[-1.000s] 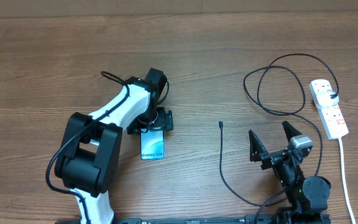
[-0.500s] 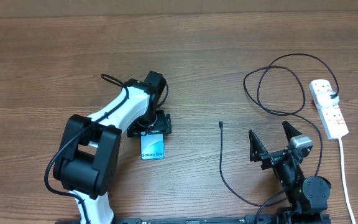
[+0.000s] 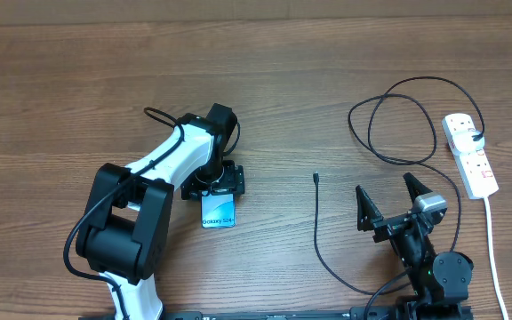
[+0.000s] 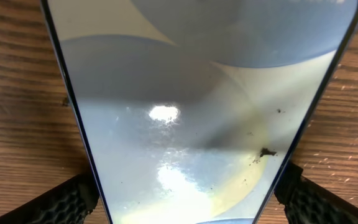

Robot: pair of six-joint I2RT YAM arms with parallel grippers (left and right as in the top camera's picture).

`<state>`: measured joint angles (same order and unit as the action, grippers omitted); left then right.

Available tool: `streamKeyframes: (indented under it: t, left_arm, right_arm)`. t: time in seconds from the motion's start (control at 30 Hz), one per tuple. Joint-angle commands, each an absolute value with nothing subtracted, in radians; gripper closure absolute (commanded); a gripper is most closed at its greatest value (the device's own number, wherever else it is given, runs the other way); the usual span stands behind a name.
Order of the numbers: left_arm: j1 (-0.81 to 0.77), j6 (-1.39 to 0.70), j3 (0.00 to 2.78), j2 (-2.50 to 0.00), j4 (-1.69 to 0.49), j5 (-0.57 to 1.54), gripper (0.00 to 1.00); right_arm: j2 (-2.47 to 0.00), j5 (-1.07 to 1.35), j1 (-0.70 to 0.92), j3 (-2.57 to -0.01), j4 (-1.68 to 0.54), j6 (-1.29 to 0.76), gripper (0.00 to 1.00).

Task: Plug charger to phone and switch on socket
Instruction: 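Tilt the held phone upright with the left gripper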

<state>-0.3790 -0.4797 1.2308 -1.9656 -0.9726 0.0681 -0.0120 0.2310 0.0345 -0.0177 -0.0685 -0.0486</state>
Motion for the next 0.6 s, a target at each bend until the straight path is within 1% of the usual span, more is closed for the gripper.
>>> streamKeyframes:
  t: [0.0,0.07,0.2,0.3,0.57]
  left_arm:
    - [-0.380,-0.513,1.162,-2.055,-0.966,0.019,0.18]
    - [-0.380,-0.513,1.162,-2.055,-0.960,0.019,0.27]
    - [-0.380,-0.513,1.171,-2.055,-0.954,0.018,0.33]
    - [-0.378,-0.513,1.196,-2.053,-0.961,0.019,0.34]
    - [-0.378,-0.500,1.298,-2.051,-1.032,0.049,0.32]
  right_arm:
    - [-0.005,0.225,0.040,-0.008,-0.062,-0.052,0.00]
    - [-0.005,0.225,0.040,-0.008,-0.062,-0.052,0.00]
    - [-0.005,0.225,0.040,-0.008,-0.062,-0.052,0.00]
    - [-0.005,0.225,0.040,-0.008,-0.062,-0.052,0.00]
    - [-0.005,0.225,0.040,-0.008,-0.062,-0.052,0.00]
